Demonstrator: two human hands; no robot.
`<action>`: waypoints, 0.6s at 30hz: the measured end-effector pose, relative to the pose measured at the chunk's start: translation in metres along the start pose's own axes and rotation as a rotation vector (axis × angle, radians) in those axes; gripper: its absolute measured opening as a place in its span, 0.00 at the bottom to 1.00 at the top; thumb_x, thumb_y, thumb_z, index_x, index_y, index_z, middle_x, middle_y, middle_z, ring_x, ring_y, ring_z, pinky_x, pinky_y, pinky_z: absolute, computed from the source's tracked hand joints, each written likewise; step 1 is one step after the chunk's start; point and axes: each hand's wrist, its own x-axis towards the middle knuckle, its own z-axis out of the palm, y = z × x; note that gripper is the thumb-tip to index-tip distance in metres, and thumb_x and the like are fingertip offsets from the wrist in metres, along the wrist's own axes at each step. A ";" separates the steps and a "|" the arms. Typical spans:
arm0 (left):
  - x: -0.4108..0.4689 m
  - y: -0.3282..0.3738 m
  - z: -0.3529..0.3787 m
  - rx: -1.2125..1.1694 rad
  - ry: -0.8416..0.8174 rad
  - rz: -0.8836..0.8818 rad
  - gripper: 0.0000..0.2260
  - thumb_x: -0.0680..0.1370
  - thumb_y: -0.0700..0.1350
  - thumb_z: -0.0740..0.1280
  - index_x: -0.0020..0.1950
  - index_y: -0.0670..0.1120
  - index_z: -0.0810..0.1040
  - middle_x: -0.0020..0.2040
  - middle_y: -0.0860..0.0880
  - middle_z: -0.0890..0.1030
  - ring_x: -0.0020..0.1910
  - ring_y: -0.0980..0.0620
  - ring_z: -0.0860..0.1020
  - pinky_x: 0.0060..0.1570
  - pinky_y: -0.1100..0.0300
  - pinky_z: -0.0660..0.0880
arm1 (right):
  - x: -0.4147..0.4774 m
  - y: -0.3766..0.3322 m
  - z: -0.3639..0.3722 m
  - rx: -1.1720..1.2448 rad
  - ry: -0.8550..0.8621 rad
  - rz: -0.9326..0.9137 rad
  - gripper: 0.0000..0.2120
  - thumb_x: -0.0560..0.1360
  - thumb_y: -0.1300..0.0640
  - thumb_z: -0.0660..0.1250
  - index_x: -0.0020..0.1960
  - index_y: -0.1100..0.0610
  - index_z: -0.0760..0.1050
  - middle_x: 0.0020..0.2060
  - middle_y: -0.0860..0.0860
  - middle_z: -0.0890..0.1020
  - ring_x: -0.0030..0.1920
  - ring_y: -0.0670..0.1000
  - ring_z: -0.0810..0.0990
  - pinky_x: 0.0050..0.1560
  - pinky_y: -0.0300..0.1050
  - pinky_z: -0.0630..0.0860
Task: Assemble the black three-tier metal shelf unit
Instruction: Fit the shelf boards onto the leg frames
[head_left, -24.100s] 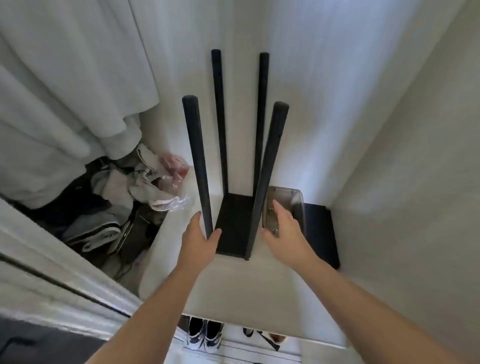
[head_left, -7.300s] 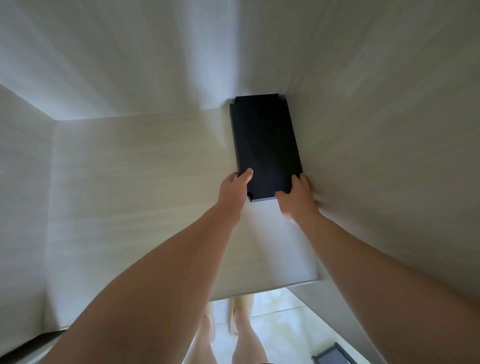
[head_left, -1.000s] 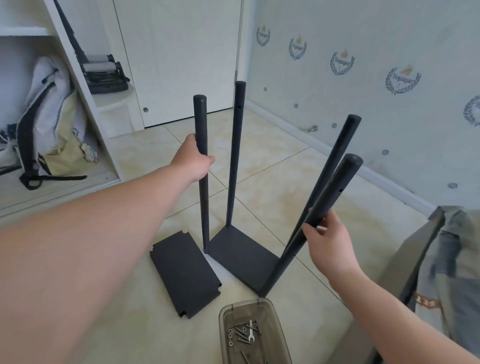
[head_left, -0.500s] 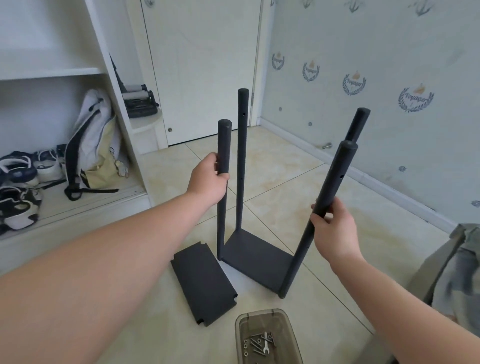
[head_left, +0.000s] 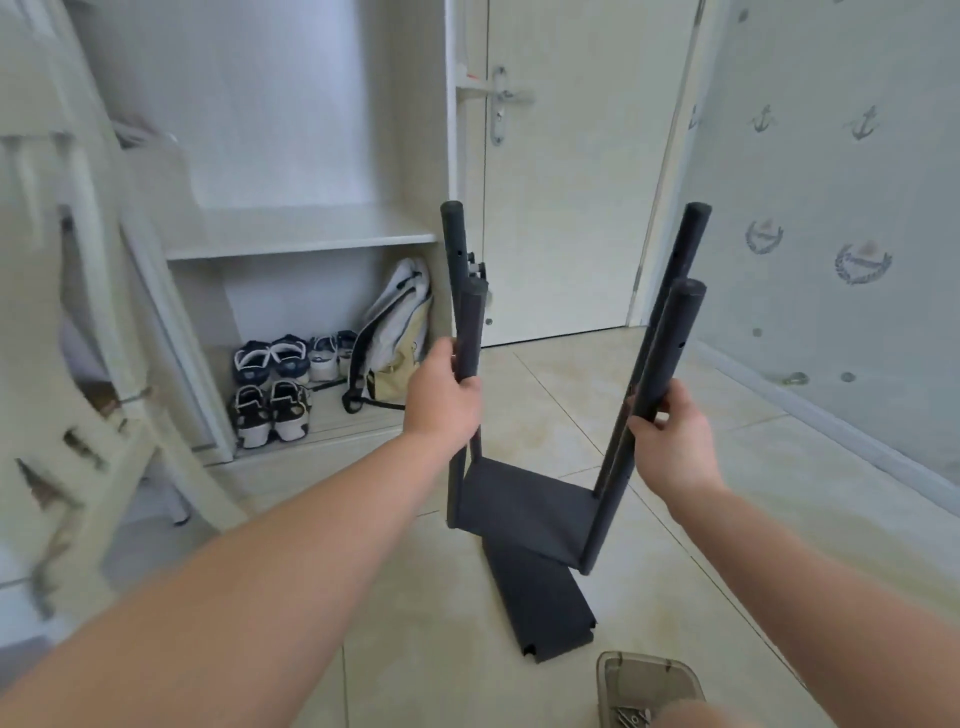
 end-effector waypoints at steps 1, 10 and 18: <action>-0.007 -0.006 -0.015 0.011 0.015 -0.013 0.13 0.80 0.35 0.63 0.62 0.48 0.73 0.54 0.51 0.80 0.52 0.49 0.79 0.47 0.59 0.72 | -0.008 -0.006 0.012 0.005 -0.035 0.005 0.11 0.79 0.67 0.60 0.55 0.53 0.72 0.47 0.46 0.80 0.50 0.57 0.81 0.52 0.56 0.80; -0.054 -0.090 -0.099 0.185 0.112 -0.123 0.16 0.79 0.35 0.64 0.66 0.46 0.73 0.57 0.47 0.80 0.56 0.46 0.79 0.54 0.55 0.75 | -0.073 0.001 0.113 0.020 -0.247 0.064 0.10 0.80 0.67 0.59 0.57 0.55 0.71 0.49 0.51 0.80 0.46 0.55 0.80 0.40 0.46 0.77; -0.060 -0.141 -0.093 0.223 0.135 -0.193 0.16 0.81 0.39 0.64 0.68 0.49 0.73 0.61 0.49 0.80 0.60 0.47 0.78 0.58 0.53 0.76 | -0.072 0.036 0.162 -0.004 -0.280 0.101 0.11 0.80 0.66 0.59 0.57 0.53 0.71 0.53 0.50 0.81 0.49 0.56 0.80 0.45 0.53 0.79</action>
